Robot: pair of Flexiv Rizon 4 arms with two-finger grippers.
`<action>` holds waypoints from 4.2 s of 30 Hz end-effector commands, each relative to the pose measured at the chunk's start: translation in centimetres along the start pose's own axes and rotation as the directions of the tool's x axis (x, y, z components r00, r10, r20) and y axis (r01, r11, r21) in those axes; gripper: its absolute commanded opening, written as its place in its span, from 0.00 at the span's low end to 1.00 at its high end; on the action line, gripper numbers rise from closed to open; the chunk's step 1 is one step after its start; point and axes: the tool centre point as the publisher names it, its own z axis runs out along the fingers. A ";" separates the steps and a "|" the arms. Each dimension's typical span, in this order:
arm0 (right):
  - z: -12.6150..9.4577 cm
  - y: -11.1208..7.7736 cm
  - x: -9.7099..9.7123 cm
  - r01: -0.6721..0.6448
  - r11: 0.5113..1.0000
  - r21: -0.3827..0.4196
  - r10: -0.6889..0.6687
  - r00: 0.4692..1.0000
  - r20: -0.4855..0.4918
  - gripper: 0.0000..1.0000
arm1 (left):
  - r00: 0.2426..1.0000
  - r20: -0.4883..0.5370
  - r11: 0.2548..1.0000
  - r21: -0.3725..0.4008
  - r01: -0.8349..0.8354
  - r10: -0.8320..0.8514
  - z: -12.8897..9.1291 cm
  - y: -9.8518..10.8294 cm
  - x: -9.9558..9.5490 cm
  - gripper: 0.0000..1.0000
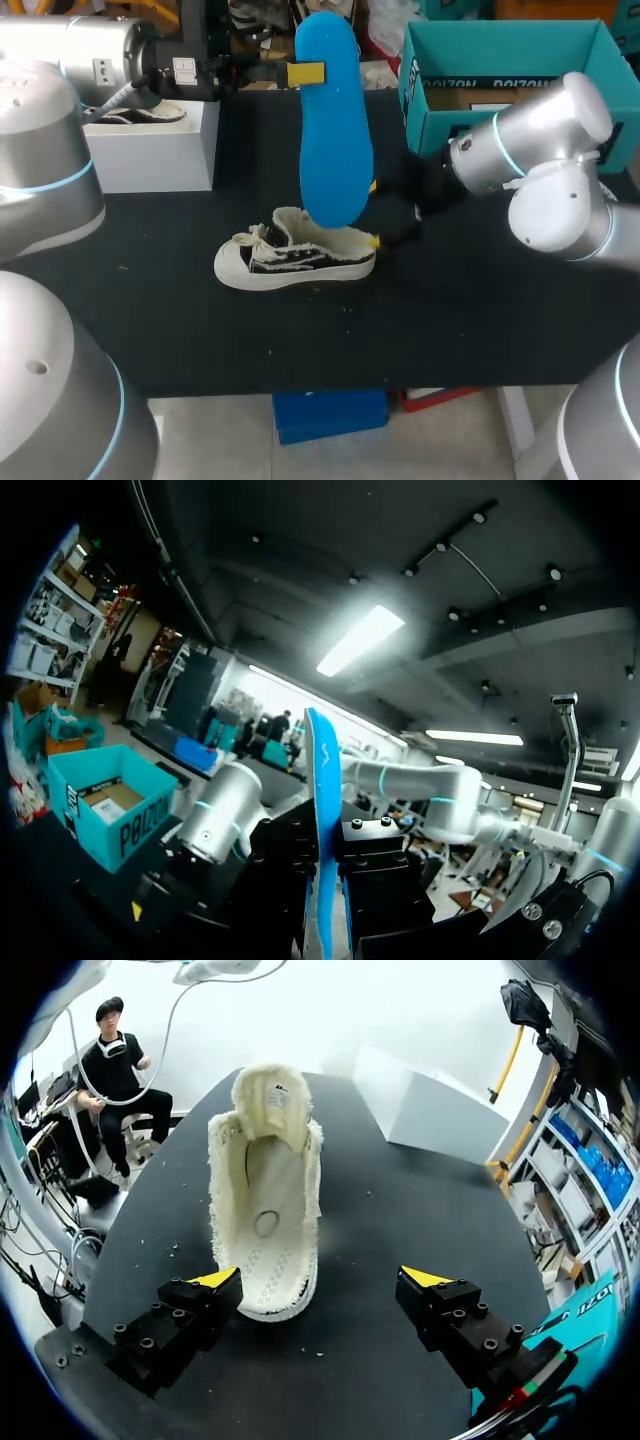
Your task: Take the shoe out of the shoebox, open the shoe tongue, remove and reinsert the insole, then place the shoe into the shoebox
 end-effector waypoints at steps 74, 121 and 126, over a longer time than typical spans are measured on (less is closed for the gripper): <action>8.4 6.7 -0.6 0.134 0.915 0.382 -0.035 0.967 -0.254 0.00 | 1.000 0.003 1.000 0.002 -0.001 0.001 0.2 0.1 0.0 0.00; -1.4 6.5 -7.1 -0.937 0.335 0.099 0.679 0.313 0.664 0.00 | 1.000 0.003 1.000 0.002 -0.001 0.001 0.2 0.1 0.0 0.00; -1.8 6.3 -6.3 -0.977 0.211 -0.037 0.729 0.132 0.671 0.00 | 1.000 0.003 1.000 0.002 -0.001 0.001 0.2 0.1 0.0 0.00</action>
